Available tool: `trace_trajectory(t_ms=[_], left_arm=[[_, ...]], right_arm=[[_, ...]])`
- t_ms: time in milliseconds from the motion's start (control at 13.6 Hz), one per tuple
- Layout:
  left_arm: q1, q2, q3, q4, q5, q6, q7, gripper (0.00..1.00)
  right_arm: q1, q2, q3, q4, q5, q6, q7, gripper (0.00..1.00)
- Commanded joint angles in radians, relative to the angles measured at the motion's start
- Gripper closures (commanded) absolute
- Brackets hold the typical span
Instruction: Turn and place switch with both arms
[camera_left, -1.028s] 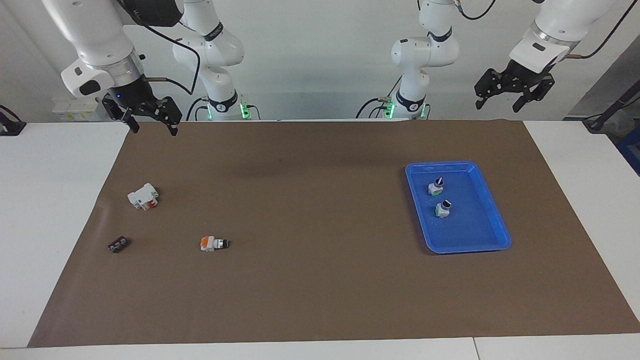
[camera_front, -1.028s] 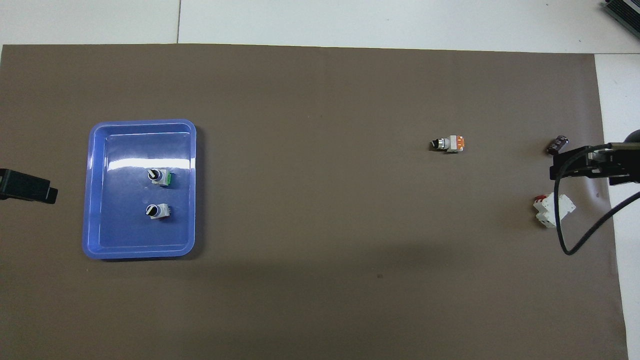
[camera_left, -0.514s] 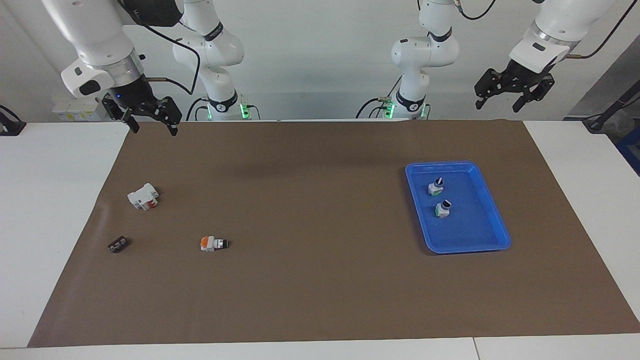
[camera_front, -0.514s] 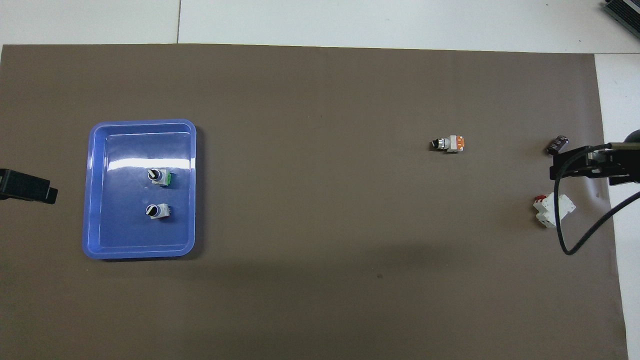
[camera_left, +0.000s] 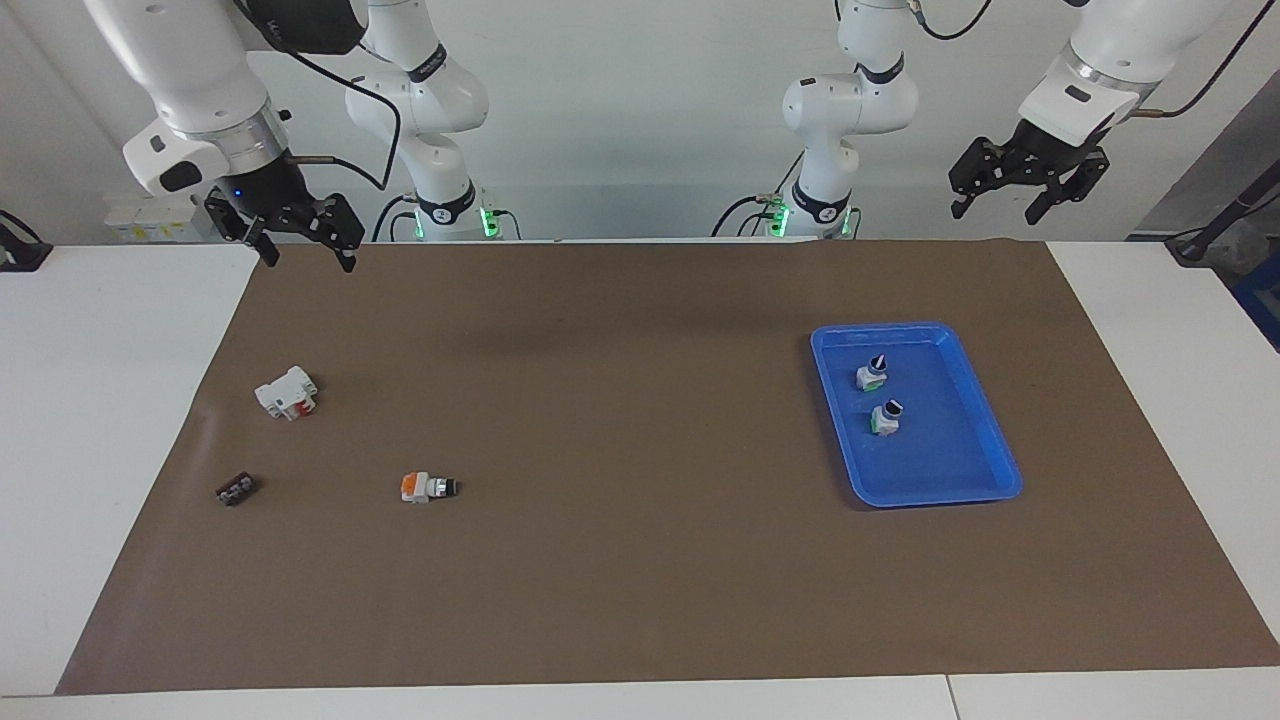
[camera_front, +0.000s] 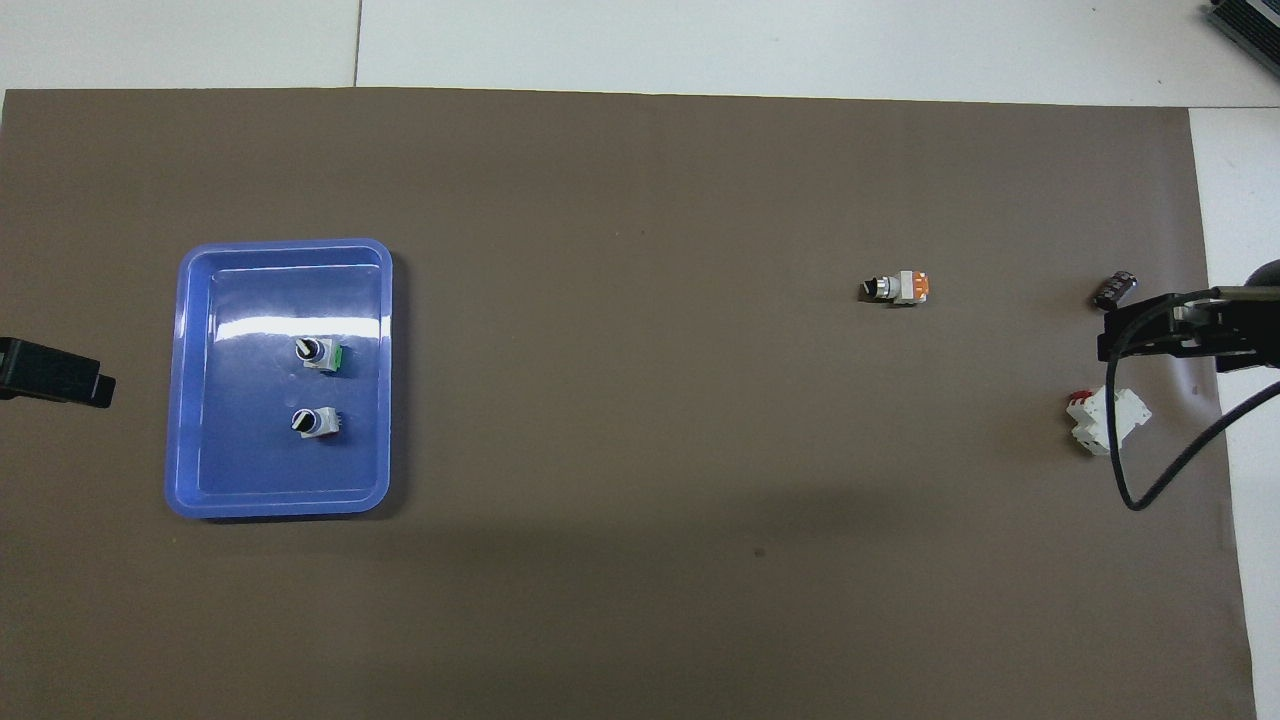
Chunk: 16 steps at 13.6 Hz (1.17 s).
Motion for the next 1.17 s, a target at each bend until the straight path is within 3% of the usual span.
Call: trace_trajectory(t_ms=[0,441,808,1101], left_arm=[[0.010,-0.024,-0.007,-0.026,0.014,0.004,-0.008,0.00],[0.010,-0.024,-0.005,-0.027,0.014,0.004,-0.008,0.00],[0.010,-0.024,-0.007,-0.026,0.014,0.003,-0.008,0.00],[0.010,-0.024,-0.007,-0.026,0.014,0.003,-0.008,0.00]], right_arm=[[0.000,-0.015,0.000,-0.028,0.008,0.019,0.003,0.00],[-0.002,0.046,0.000,-0.013,0.015,0.090,-0.036,0.00],[-0.005,0.201,0.043,0.029,0.020,0.197,-0.137,0.00],[-0.002,0.334,0.077,0.047,0.020,0.323,-0.373,0.00]])
